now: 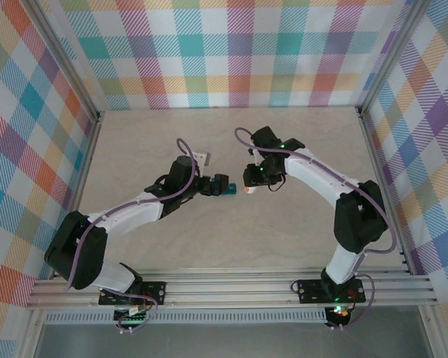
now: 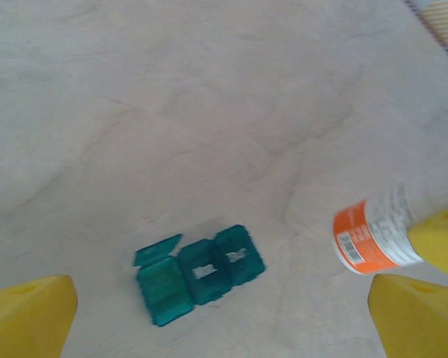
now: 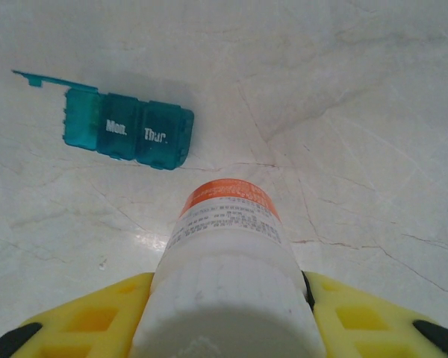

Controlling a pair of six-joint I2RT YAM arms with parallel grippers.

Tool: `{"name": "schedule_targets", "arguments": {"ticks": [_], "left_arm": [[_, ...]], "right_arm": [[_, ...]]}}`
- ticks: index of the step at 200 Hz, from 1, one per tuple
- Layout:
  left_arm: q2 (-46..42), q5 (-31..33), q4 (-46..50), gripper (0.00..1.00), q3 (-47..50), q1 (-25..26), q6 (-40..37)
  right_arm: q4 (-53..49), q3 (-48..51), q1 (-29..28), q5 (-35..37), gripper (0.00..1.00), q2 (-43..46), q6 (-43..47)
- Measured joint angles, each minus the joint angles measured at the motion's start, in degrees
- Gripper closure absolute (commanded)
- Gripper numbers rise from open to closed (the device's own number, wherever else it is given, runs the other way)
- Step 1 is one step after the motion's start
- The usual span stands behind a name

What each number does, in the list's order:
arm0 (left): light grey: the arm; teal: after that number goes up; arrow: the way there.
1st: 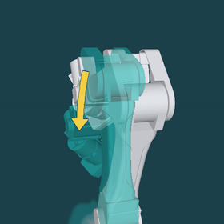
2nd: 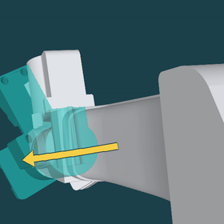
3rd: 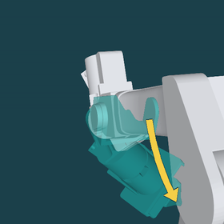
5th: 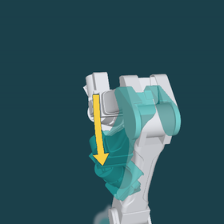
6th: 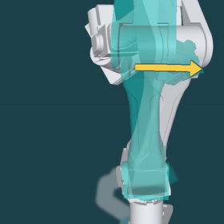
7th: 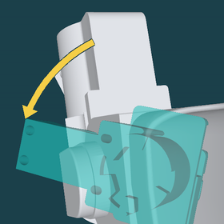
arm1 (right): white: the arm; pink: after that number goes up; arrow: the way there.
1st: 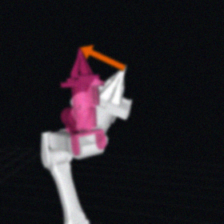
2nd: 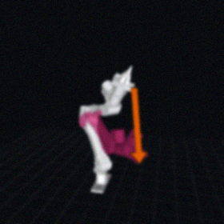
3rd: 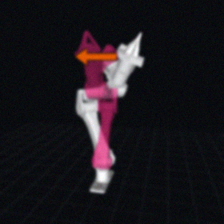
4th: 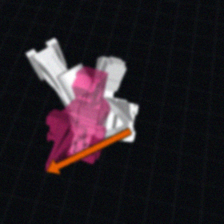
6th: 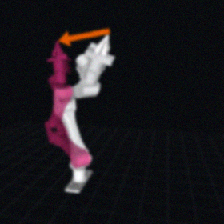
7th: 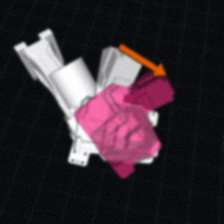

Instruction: Sort the pills into containers

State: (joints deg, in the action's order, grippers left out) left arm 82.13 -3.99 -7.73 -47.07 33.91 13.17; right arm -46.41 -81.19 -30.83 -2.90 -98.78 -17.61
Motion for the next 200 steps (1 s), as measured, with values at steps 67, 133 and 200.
{"name": "schedule_targets", "arguments": {"ticks": [67,133,200], "left_arm": [[2.5,-13.7,-4.2,0.0,-0.8,0.0,-3.4],[7.3,-21.6,-5.6,0.07,-3.0,0.1,-7.1],[7.7,-23.9,-5.9,0.13,-4.4,0.5,-11.0]], "right_arm": [[-4.3,-8.5,5.2,-9.0,0.59,0.4,0.6],[-11.9,-16.0,5.8,-17.4,0.57,-1.2,5.7],[-15.8,-17.0,5.8,-25.2,0.58,-4.1,9.6]]}}
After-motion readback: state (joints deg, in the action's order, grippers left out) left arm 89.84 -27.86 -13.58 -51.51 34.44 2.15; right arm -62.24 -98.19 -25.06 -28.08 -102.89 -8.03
